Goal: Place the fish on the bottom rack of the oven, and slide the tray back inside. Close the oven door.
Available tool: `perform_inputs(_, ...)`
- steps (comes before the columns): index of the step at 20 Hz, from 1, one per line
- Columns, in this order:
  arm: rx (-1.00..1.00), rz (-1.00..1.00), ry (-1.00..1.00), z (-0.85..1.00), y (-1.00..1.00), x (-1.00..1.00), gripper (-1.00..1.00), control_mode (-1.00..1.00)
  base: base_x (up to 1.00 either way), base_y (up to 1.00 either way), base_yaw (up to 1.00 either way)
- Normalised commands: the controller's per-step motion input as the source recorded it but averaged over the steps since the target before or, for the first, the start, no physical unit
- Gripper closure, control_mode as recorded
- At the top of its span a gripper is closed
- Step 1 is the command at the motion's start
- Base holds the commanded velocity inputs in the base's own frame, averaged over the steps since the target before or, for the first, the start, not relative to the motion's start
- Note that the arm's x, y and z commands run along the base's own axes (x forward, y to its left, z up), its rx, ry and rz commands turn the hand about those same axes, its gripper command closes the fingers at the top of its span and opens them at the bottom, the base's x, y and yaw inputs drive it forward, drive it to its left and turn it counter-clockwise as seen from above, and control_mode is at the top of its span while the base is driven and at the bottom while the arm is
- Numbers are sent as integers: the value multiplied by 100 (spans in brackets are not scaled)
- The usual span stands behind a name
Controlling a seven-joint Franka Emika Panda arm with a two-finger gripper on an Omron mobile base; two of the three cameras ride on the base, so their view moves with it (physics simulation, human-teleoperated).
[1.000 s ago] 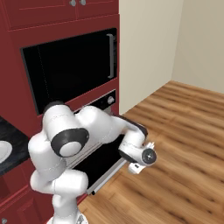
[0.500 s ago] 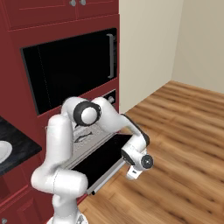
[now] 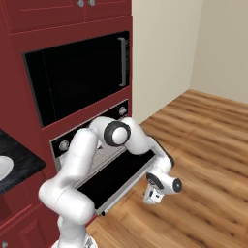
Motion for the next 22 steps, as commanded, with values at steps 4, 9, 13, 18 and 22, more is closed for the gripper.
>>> perform_inputs(4, 13, 18, 2, -39, 4, 38, -100, -100, 0, 0, 0)
perform_inputs(9, 12, 11, 5, -58, 22, 52, -100, -100, 0, 0, 0)
perform_inputs(13, 11, 2, 7, -46, 17, 38, -100, -100, 0, 0, 0)
perform_inputs(18, 8, 0, 5, -19, 7, 24, -100, -100, 0, 0, 0)
perform_inputs(22, 6, 0, 3, -31, 8, 34, -100, -100, 0, 0, 0)
